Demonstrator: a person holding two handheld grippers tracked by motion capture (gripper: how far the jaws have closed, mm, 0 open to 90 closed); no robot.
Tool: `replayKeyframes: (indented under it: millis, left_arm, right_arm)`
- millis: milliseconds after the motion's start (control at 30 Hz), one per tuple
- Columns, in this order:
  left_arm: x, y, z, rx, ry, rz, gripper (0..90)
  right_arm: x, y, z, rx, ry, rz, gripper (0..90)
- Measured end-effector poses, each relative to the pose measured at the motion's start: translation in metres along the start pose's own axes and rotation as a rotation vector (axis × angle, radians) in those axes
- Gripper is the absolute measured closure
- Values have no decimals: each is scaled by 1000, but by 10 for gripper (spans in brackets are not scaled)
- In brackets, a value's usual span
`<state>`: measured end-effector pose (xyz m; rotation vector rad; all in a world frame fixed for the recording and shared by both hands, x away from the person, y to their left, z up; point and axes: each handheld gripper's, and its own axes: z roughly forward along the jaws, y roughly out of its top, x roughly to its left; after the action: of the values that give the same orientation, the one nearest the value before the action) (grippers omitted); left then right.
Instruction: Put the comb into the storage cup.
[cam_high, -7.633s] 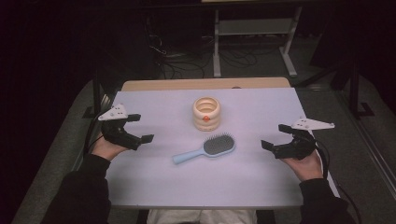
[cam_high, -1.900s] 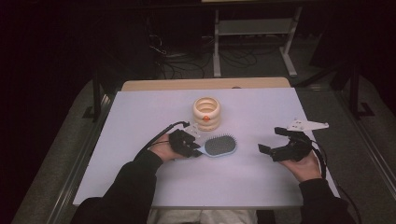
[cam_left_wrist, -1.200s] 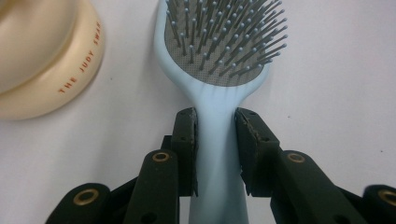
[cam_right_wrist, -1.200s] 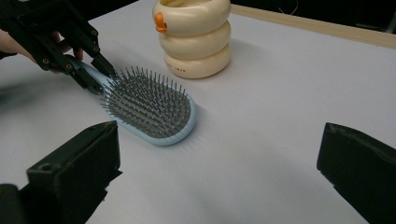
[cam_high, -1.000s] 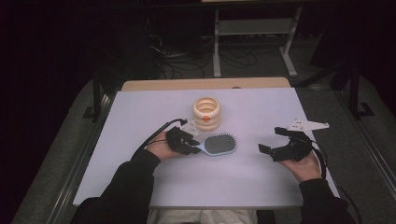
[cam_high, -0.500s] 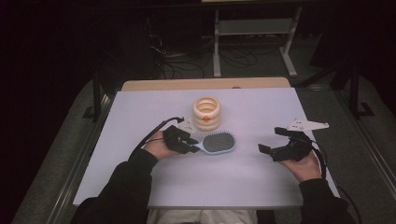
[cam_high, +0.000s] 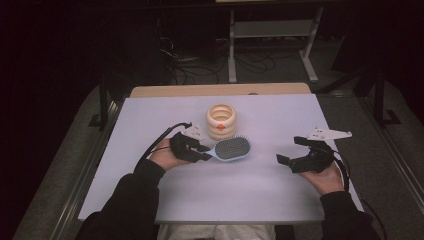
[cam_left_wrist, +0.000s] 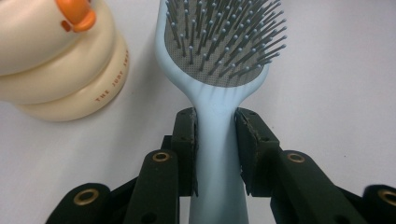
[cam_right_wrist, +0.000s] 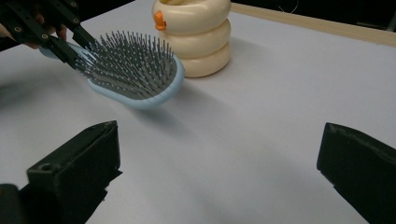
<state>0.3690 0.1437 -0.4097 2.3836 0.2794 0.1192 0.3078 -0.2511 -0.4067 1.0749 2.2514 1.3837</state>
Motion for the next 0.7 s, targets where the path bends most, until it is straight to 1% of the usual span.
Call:
replayKeyframes:
  millis: [133,233,467,700]
  left_arm:
    - [1,-2,-4,-14,4,-10,701]
    - [1,-2,-8,-26,10,-10,701]
    - [-2,-5,-20,-58,23,-13,701]
    - [1,-15,-34,-103,42,-45,701]
  right_arm:
    - [0,0,0,0,0,1,0]
    - [0,0,0,2,1,2,0]
    - [0,0,1,7,-1,1,0]
    - [-1,-1,2,12,-3,3,0]
